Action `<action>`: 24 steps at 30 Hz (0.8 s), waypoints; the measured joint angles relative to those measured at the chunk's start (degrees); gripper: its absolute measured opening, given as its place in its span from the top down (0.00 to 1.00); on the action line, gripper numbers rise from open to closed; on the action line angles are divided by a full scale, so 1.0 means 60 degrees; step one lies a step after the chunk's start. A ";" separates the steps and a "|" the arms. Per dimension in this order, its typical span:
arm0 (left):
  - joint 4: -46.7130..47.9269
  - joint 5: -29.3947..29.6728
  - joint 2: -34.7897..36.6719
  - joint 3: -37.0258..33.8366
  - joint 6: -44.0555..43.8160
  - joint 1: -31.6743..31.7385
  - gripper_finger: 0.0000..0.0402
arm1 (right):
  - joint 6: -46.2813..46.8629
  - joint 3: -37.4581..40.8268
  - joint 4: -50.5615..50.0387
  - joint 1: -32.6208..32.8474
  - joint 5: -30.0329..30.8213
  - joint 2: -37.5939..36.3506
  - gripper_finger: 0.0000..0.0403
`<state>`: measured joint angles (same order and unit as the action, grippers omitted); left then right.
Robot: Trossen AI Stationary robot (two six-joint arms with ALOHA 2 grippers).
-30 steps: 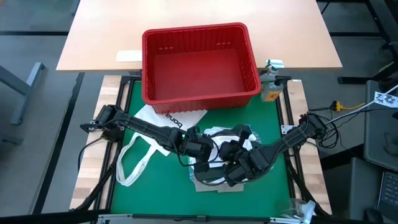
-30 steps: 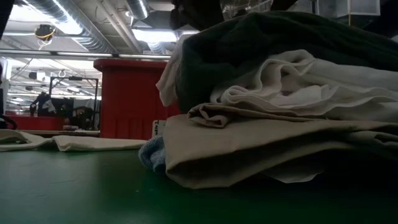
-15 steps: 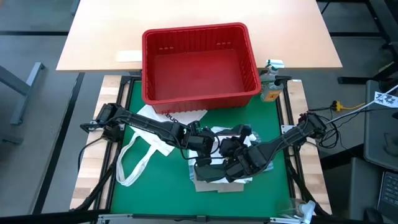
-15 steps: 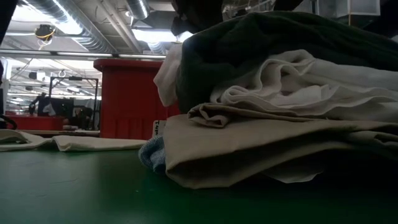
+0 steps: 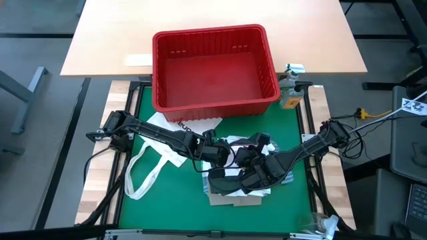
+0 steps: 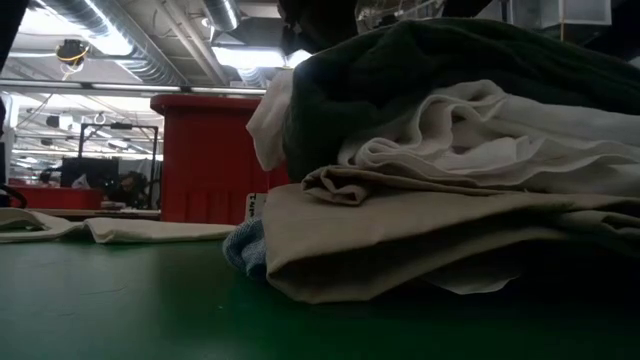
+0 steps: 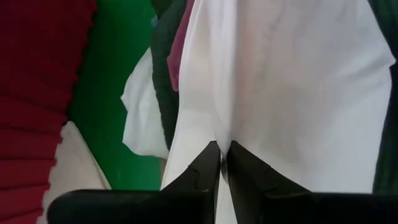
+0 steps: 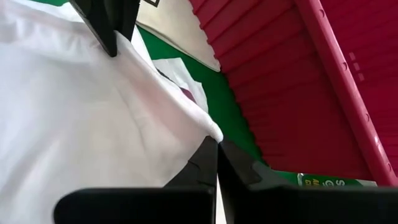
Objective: Fold Laundry from Bin
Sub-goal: Fold the white underwear
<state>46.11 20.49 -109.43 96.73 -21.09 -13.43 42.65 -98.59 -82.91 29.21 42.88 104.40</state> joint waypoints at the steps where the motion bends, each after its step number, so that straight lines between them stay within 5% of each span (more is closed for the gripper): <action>1: -0.0001 0.0000 0.0000 -0.0001 0.0093 0.0000 0.93 | 0.0002 0.0000 0.0000 0.0000 -0.0001 0.0000 0.99; 13: 0.0006 0.0142 -0.0004 -0.0004 0.0283 0.0004 0.73 | 0.0008 0.0000 0.0007 -0.0004 -0.0083 0.0000 0.98; 24: 0.1870 0.0051 0.0097 -0.0004 -0.0542 0.0259 0.68 | 0.0015 0.0000 -0.0012 -0.0004 0.0174 0.0004 0.67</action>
<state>57.33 20.79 -108.85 96.71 -24.34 -11.88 42.74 -98.59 -82.98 29.19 43.92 104.42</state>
